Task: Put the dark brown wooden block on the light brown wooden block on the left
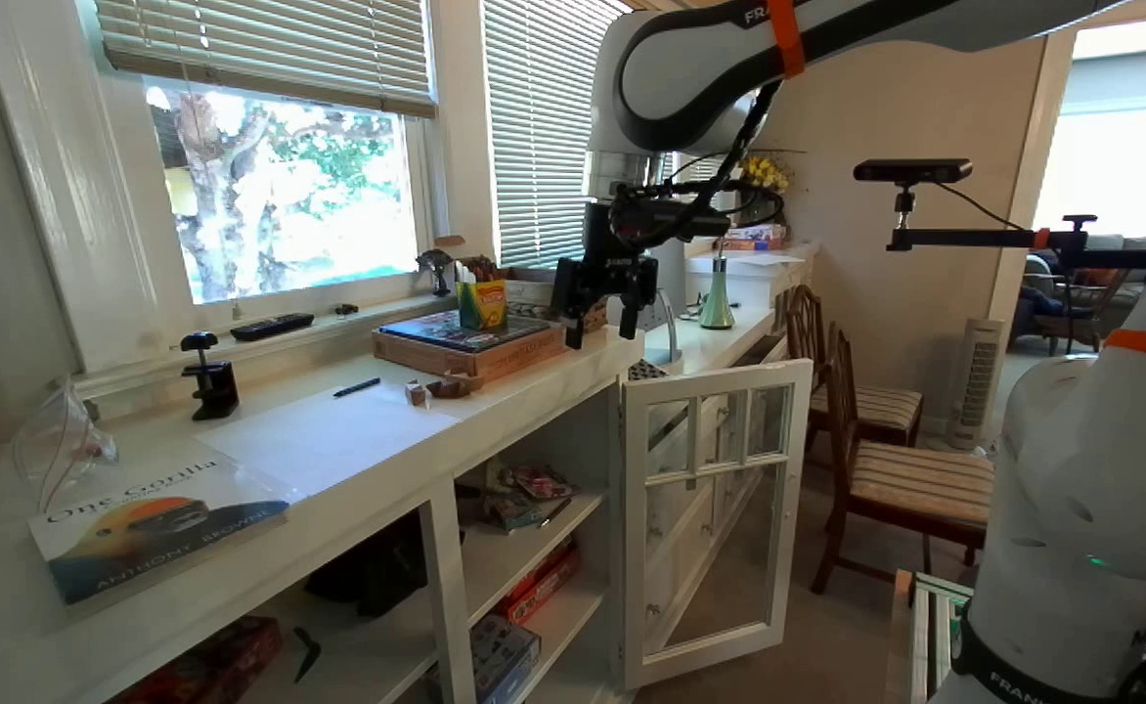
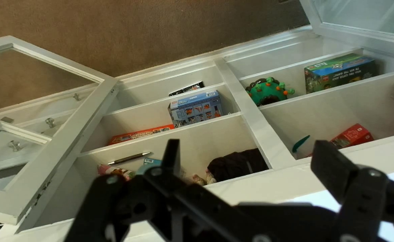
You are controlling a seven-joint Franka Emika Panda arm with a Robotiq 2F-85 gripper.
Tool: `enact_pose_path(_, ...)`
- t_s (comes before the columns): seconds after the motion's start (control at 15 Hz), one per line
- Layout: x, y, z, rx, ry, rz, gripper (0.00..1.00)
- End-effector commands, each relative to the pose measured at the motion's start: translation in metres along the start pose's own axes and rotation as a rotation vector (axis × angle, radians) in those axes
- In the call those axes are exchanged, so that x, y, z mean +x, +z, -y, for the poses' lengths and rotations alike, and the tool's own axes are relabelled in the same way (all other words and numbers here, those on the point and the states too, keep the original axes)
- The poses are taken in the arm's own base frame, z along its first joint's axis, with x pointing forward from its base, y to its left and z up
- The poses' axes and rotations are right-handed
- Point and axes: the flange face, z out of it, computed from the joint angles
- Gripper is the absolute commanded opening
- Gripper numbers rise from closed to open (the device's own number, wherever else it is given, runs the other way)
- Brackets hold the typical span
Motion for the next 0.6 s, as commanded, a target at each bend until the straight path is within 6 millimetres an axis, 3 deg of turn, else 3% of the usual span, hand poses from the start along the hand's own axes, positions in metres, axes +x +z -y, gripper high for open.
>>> enact_pose_path(0.0,0.0,0.0,0.0,0.0,0.0,0.001,1.0)
enact_pose_path(0.2,0.007,-0.003,0.001,0.026,-0.017,-0.042,1.0)
enact_pose_path(0.53,0.042,-0.017,0.026,0.108,-0.22,-0.297,1.0)
